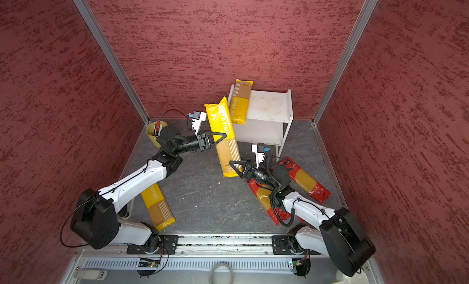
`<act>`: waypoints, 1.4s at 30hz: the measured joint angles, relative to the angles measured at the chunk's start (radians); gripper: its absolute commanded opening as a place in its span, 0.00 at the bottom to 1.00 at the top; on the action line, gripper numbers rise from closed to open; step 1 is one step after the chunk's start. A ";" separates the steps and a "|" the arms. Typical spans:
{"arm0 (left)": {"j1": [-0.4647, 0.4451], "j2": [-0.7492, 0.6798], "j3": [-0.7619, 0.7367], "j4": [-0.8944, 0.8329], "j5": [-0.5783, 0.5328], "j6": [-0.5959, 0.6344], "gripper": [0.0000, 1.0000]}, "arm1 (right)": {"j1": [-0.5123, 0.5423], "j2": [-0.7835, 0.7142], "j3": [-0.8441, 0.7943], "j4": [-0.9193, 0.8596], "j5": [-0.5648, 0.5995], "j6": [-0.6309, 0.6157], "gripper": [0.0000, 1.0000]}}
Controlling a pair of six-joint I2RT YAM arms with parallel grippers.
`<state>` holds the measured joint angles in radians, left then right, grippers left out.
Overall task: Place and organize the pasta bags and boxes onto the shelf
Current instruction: 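Carry the upright bag with both grippers toward the shelf top, then release the left gripper while the right gripper sets the bag beside the first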
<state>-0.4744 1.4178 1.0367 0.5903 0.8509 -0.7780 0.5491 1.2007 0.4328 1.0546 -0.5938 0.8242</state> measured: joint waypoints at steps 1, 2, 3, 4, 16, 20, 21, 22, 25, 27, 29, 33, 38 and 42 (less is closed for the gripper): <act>0.000 0.000 0.003 0.000 -0.004 0.000 0.17 | 0.000 0.005 0.000 0.018 0.000 0.008 0.26; 0.000 0.000 0.005 0.000 -0.008 -0.002 0.18 | 0.002 0.011 0.000 0.037 -0.002 0.016 0.18; 0.001 0.001 0.008 0.000 -0.011 -0.003 0.20 | 0.004 0.016 0.000 0.054 -0.003 0.022 0.13; 0.001 0.003 0.011 0.000 -0.013 -0.003 0.21 | 0.004 0.020 0.000 0.069 -0.002 0.031 0.10; 0.020 0.008 0.093 0.000 -0.056 -0.046 0.62 | 0.007 0.032 0.104 0.009 0.046 0.049 0.00; 0.057 -0.051 0.071 0.002 -0.086 -0.056 0.66 | 0.007 -0.010 0.213 -0.163 0.091 0.008 0.00; 0.066 -0.071 0.056 0.005 -0.095 -0.059 0.66 | 0.006 -0.022 0.240 -0.208 0.109 -0.003 0.00; 0.074 -0.093 0.037 0.009 -0.103 -0.060 0.66 | 0.003 -0.034 0.270 -0.257 0.129 -0.013 0.00; 0.079 -0.139 -0.011 0.015 -0.123 -0.057 0.66 | -0.019 -0.061 0.366 -0.408 0.188 -0.040 0.00; 0.069 -0.150 -0.034 0.013 -0.136 -0.047 0.67 | -0.041 -0.067 0.442 -0.520 0.219 -0.050 0.00; 0.041 -0.150 -0.053 0.002 -0.158 -0.024 0.67 | -0.076 -0.065 0.536 -0.662 0.245 -0.056 0.00; -0.030 -0.150 -0.089 -0.037 -0.204 0.027 0.67 | -0.172 -0.025 0.716 -0.901 0.264 -0.050 0.00; -0.094 -0.150 -0.142 -0.063 -0.257 0.065 0.67 | -0.309 0.082 0.872 -1.077 0.220 0.013 0.00; -0.121 -0.153 -0.169 -0.080 -0.294 0.085 0.67 | -0.360 0.172 0.916 -1.137 0.195 0.096 0.00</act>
<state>-0.5949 1.2652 0.8677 0.5098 0.5571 -0.6933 0.1890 1.3724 1.3491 -0.0826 -0.3988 0.9199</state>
